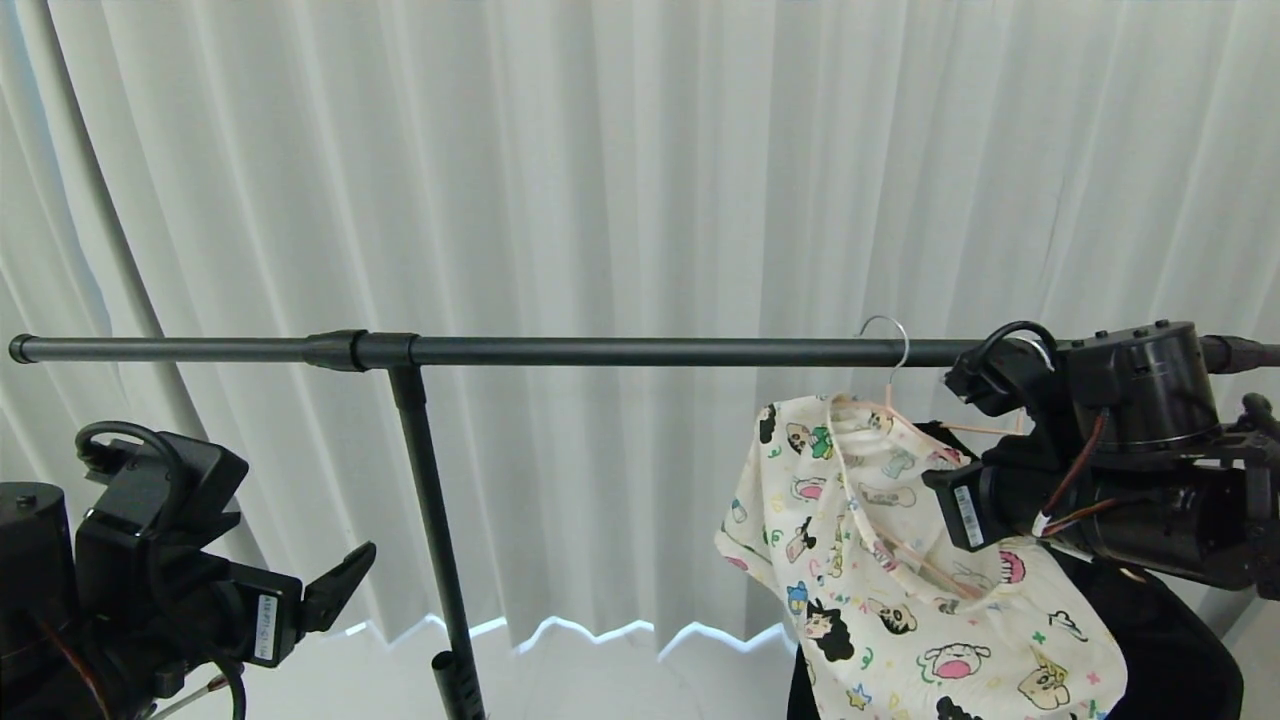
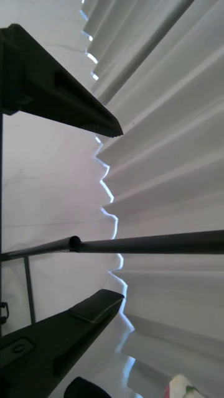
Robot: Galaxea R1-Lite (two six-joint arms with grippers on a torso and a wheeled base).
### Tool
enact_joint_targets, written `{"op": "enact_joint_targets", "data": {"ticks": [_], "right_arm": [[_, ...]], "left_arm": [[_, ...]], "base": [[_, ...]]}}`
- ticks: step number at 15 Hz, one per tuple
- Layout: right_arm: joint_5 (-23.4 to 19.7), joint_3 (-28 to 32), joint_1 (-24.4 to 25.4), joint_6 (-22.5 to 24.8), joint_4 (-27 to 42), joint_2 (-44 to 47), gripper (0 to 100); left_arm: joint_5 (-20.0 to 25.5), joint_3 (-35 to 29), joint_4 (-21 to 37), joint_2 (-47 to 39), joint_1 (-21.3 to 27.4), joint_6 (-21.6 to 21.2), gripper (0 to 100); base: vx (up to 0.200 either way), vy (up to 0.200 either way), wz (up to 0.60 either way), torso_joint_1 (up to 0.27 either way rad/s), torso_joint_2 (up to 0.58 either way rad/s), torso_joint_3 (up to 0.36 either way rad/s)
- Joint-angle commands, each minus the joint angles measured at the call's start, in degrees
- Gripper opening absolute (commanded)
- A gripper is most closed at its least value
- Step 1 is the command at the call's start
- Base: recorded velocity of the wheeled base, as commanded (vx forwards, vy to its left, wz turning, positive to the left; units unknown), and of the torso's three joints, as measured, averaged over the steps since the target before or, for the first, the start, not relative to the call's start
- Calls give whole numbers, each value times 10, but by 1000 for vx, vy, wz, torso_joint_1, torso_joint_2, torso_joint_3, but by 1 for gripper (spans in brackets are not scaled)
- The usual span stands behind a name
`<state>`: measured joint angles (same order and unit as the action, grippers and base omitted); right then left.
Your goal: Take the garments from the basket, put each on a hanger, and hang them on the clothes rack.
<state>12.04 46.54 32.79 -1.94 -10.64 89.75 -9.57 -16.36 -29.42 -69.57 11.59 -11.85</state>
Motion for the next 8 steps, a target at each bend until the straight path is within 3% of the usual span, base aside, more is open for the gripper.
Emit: {"op": "enact_joint_targets", "data": {"ticks": [1, 5, 6, 8], "right_arm": [[1, 0, -4, 0, -5, 25, 0], [1, 0, -4, 0, -1, 28, 0], [1, -1, -4, 0, -1, 27, 100], [0, -1, -4, -1, -3, 20, 100]], "left_arm": [[0, 0, 0, 1, 0, 0, 100], [0, 3, 0, 2, 11, -1, 100], [0, 2, 0, 2, 12, -1, 100], [0, 1, 0, 1, 12, -1, 100]], "base": [[0, 0, 0, 0, 0, 0], [0, 0, 0, 0, 0, 0], [0, 0, 0, 0, 0, 0], [0, 0, 0, 0, 0, 0]]}}
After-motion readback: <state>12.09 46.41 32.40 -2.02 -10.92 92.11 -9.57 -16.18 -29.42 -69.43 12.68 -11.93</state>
